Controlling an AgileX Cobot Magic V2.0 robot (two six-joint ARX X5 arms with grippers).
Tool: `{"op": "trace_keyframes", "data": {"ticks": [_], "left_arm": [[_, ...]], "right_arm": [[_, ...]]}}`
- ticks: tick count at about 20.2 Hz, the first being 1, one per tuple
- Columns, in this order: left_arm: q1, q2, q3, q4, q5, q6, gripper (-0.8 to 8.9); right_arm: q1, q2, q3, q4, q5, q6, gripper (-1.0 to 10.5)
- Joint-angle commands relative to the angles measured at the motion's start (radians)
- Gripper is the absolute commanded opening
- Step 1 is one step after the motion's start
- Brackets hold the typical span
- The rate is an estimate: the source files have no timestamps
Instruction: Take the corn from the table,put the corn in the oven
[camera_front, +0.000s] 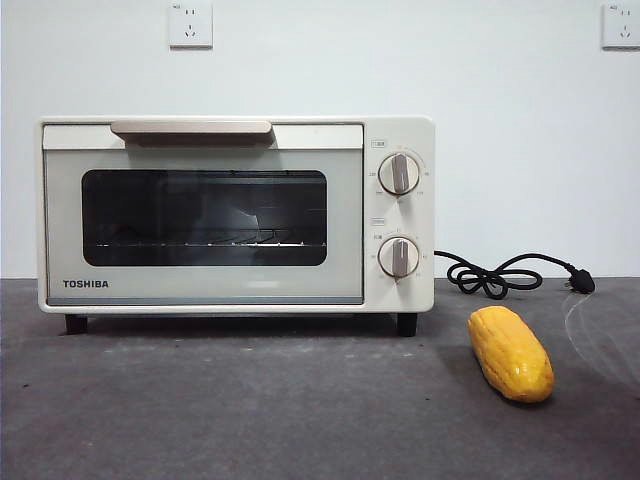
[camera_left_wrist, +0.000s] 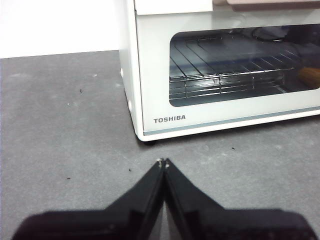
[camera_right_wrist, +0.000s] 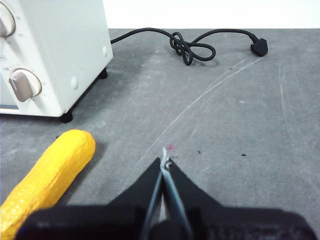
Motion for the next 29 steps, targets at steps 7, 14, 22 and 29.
{"op": "trace_keyframes", "data": {"ticks": [7,14,22,29], "left_arm": [[-0.002,-0.001,-0.006,0.008,-0.002,0.009,-0.04],[-0.002,-0.001,-0.006,0.008,0.006,-0.334,-0.04],[-0.002,-0.001,-0.006,0.053,0.005,-0.391,-0.04],[-0.002,0.002,0.068,0.129,0.058,-0.453,-0.04]], "right_arm": [[0.000,-0.001,-0.009,0.006,0.000,0.035,0.0],[0.000,-0.001,-0.008,0.003,-0.004,0.486,0.0],[0.000,-0.001,-0.008,0.005,0.007,0.545,0.0],[0.000,0.000,0.060,-0.005,-0.037,0.539,0.0]]}}
